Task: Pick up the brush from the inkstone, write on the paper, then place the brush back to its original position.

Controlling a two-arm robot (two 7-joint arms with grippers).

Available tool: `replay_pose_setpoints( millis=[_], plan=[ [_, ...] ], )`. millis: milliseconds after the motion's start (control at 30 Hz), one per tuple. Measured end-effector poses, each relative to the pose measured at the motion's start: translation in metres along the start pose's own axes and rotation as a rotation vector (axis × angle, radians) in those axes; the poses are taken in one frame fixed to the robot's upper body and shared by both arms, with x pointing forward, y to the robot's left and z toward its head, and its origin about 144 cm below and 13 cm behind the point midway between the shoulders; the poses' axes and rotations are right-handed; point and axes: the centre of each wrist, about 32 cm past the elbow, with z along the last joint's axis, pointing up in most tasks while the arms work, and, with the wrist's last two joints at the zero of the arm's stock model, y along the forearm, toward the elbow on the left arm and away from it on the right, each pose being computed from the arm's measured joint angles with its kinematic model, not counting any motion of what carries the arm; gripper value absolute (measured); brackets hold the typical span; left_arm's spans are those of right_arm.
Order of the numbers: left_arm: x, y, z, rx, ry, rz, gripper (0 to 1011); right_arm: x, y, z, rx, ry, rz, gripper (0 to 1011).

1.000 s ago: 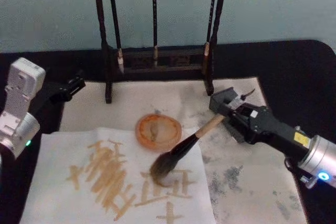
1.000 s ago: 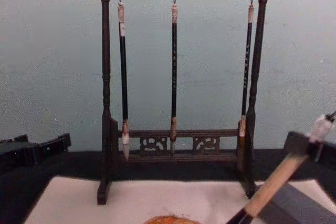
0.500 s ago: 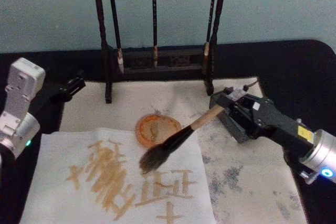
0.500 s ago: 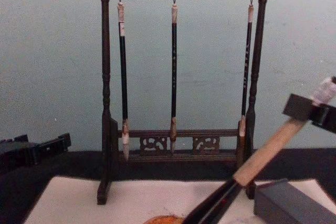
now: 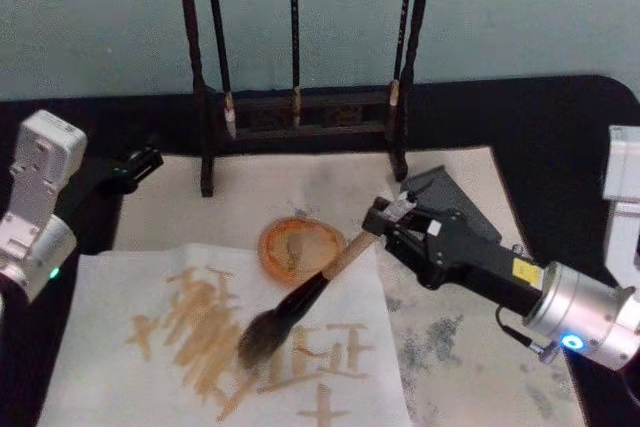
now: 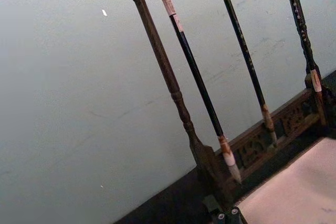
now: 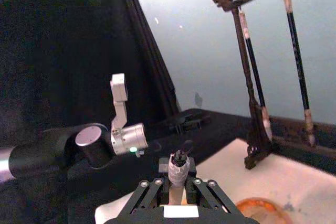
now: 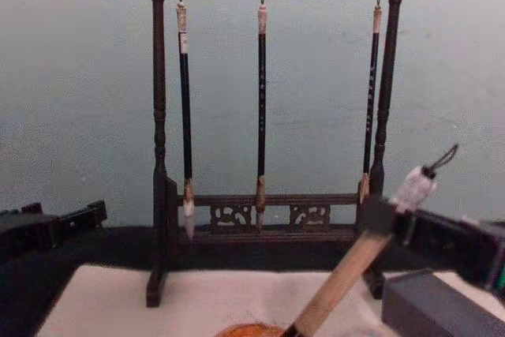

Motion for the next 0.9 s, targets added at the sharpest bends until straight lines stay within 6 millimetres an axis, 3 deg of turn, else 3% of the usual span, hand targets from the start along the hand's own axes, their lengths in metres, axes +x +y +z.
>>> replay_pose_setpoints(
  millis=[333, 900],
  plan=[
    [0.0, 0.0, 0.0, 0.0, 0.0, 0.0, 1002, 0.008, -0.001, -0.011, -0.024, 0.034, -0.027, 166],
    [0.0, 0.0, 0.0, 0.0, 0.0, 0.0, 1002, 0.016, -0.025, -0.005, 0.003, 0.035, -0.107, 166]
  ],
)
